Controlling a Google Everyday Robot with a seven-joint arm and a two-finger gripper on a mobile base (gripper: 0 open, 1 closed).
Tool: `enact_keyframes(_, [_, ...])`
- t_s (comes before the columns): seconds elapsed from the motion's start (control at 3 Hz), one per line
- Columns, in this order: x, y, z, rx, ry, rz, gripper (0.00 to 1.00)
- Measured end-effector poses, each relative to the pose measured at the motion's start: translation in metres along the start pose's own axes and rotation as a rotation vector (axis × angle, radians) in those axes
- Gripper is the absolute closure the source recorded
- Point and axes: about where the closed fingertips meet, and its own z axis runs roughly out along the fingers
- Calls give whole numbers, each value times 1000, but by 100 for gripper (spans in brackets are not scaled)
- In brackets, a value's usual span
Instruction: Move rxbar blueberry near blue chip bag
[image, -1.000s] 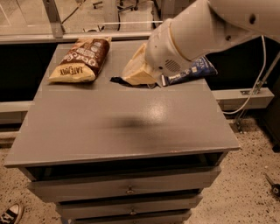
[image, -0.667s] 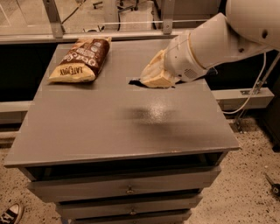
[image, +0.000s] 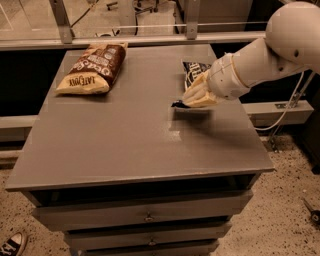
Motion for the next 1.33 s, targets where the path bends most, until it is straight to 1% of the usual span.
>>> enact_keyframes(0.33, [40,-8,8,-69,16,-34,85])
enact_keyframes(0.67, [67,-15,4,-124,52,-66,62])
enact_keyframes(1.0, [84,-22,-9,-145,94,-84,39])
enact_keyframes(1.33, [90,-36,-36,-83,98,-60,8])
